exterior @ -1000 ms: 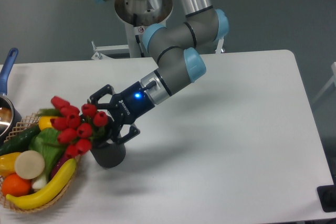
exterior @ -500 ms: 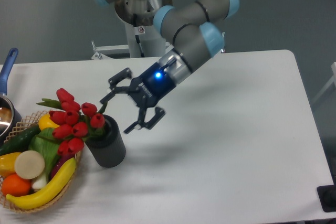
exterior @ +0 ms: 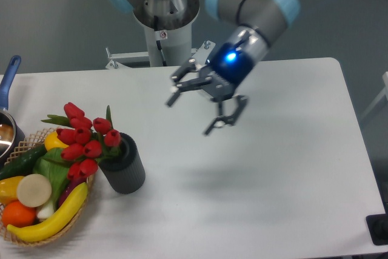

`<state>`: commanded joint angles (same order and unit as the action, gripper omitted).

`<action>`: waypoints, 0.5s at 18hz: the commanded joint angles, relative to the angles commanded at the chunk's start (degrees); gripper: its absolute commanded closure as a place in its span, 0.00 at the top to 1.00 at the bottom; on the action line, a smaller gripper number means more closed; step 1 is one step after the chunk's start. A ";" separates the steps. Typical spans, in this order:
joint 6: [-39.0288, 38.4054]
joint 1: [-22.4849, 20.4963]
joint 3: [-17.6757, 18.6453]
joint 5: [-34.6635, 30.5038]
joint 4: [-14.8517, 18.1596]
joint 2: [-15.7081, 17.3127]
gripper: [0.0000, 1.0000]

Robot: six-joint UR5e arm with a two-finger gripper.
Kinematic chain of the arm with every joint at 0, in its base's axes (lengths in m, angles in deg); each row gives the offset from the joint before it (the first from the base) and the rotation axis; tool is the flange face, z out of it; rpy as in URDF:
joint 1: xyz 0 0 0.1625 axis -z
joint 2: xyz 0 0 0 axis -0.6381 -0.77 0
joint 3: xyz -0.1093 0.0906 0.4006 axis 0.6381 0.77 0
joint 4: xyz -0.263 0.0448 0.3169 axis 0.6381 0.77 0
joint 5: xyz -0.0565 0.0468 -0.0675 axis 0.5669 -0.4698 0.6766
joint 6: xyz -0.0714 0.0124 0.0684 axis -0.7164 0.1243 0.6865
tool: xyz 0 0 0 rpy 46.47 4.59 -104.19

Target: Insert the flowers into the vase

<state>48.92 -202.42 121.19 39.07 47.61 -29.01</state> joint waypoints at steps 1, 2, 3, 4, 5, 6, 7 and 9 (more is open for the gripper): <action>0.00 0.09 -1.41 -4.84 0.00 -0.88 1.00; -0.17 0.44 -2.03 -8.72 0.35 -1.32 1.00; -0.09 0.53 -2.21 -12.06 0.35 -1.85 1.00; -0.09 0.53 -2.30 -15.05 0.44 -2.20 1.00; 0.00 0.53 -2.30 -17.34 0.35 -2.55 1.00; 0.26 0.44 -2.47 -19.80 0.35 -3.16 1.00; 0.26 0.53 -2.91 -22.96 0.44 -3.34 1.00; 0.44 1.22 -3.44 -30.51 0.88 -3.43 1.00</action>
<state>49.35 -201.20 117.75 8.56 48.49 -32.44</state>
